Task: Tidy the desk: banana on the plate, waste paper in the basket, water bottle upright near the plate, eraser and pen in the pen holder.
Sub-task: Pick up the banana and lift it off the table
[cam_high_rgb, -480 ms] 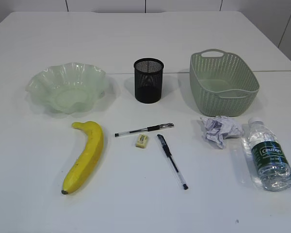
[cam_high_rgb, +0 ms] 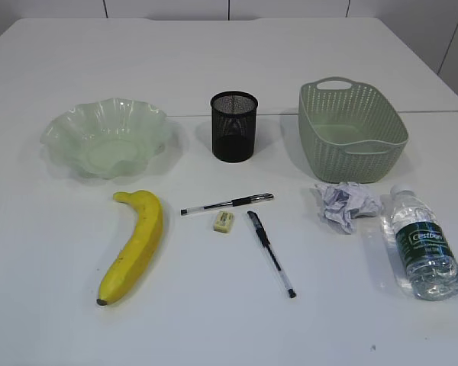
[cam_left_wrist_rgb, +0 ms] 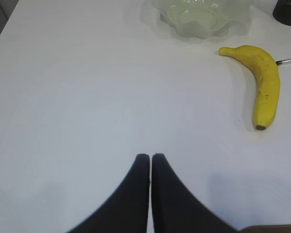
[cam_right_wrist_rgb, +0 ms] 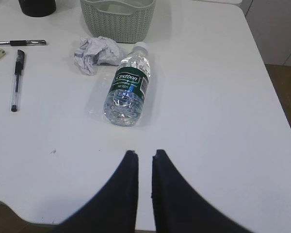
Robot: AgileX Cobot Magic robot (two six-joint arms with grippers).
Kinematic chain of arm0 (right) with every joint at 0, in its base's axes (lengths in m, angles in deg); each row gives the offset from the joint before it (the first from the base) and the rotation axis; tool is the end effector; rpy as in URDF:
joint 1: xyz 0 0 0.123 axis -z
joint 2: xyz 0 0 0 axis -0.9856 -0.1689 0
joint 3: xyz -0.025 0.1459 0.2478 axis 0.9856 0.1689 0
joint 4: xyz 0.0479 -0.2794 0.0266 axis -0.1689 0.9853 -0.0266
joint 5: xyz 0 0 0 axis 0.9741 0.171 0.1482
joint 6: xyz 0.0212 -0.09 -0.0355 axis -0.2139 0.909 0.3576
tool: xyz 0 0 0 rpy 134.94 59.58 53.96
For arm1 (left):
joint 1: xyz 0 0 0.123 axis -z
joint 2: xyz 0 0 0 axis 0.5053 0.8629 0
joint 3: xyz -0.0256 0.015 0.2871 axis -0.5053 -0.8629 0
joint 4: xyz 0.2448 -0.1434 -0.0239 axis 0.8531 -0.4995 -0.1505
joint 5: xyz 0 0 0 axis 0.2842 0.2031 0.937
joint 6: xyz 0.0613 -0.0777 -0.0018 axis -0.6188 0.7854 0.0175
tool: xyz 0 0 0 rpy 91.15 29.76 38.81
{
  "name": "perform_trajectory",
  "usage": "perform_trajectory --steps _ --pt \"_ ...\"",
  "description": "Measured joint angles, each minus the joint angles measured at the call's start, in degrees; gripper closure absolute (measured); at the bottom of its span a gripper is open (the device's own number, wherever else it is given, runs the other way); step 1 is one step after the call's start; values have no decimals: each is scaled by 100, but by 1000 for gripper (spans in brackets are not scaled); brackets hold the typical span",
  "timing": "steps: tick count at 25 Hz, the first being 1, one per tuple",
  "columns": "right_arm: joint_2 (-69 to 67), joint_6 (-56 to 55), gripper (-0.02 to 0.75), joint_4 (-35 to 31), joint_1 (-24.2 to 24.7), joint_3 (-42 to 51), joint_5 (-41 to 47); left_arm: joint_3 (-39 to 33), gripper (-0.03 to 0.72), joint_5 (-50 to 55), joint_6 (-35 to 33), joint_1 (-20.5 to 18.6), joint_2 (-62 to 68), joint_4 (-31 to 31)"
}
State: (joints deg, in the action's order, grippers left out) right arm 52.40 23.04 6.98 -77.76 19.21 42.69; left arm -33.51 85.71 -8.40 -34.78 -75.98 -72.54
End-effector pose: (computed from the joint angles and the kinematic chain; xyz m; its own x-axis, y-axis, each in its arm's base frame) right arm 0.0212 0.0015 0.2837 -0.5076 -0.1336 -0.8512 -0.0570 0.9909 -0.1216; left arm 0.0261 0.0002 0.2893 -0.4853 -0.0631 -0.8721 -0.0743 0.9968 -0.0308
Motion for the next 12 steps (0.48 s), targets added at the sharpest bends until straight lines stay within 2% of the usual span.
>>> perform_trajectory --steps 12 --pt "0 0 665 0 0 0 0 0 713 0 0 0 0 -174"
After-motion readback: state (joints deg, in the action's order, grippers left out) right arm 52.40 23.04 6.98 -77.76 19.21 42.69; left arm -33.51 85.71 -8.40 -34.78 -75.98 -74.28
